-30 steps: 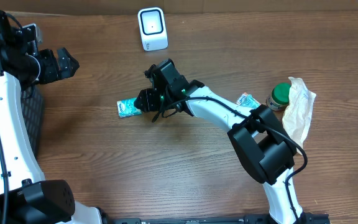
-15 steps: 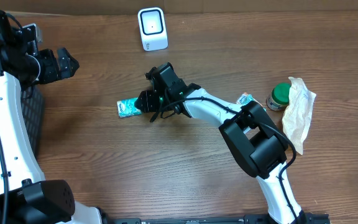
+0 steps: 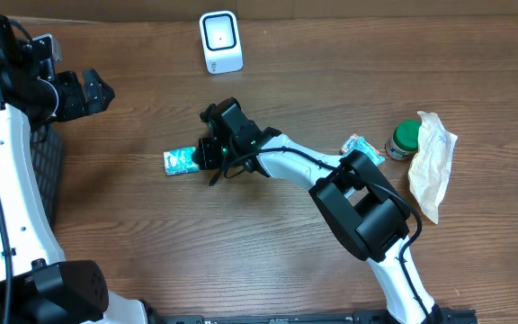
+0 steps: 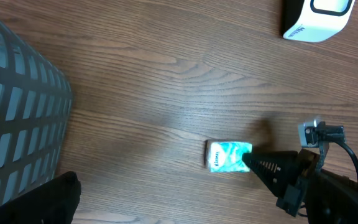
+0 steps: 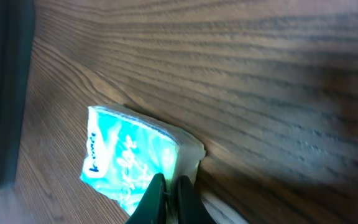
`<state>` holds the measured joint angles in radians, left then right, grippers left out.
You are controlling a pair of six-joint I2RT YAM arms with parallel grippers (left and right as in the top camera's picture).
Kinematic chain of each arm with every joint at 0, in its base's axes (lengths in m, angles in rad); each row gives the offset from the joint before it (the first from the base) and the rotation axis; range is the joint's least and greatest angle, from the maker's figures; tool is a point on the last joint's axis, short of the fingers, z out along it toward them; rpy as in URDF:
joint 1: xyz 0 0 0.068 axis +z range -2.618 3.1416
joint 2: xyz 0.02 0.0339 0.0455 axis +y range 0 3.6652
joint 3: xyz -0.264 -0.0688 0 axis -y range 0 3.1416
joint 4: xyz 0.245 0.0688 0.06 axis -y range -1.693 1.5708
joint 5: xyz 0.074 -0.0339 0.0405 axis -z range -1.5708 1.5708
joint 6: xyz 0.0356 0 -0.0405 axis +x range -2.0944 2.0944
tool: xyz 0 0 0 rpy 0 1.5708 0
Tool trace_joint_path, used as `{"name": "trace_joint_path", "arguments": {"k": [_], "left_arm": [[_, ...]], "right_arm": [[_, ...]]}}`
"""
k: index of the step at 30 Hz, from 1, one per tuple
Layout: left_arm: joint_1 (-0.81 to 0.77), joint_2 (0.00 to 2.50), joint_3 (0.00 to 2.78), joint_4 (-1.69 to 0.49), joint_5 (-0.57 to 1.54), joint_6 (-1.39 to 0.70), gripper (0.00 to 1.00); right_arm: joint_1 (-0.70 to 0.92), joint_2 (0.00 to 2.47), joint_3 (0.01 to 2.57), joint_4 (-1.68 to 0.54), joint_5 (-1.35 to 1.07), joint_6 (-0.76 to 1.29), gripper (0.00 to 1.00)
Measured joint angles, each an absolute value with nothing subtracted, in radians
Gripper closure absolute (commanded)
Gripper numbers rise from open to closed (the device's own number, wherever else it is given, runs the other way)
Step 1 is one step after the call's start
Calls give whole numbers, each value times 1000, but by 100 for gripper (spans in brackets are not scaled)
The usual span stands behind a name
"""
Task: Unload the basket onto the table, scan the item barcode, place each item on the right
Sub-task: 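Move the right gripper to the last light-blue tissue pack and grasp it, then lift the light-blue tissue pack with the right gripper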
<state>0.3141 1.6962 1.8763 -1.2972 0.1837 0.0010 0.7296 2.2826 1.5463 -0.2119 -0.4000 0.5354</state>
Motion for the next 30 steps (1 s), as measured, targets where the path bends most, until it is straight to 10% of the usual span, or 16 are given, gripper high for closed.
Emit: {"name": "trace_joint_path", "arguments": {"k": [19,25,30], "left_arm": [[314,1696,1876,-1297,184,1,1],[314,1696,1876,-1297,184,1,1],[314,1696,1876,-1297,184,1,1]], "right_arm": [[672,2061,1566,-749,-115,823,96],[703,2062,1565,-819,-156,811,54],[719,2062,1565,-883,-192,620,50]]}}
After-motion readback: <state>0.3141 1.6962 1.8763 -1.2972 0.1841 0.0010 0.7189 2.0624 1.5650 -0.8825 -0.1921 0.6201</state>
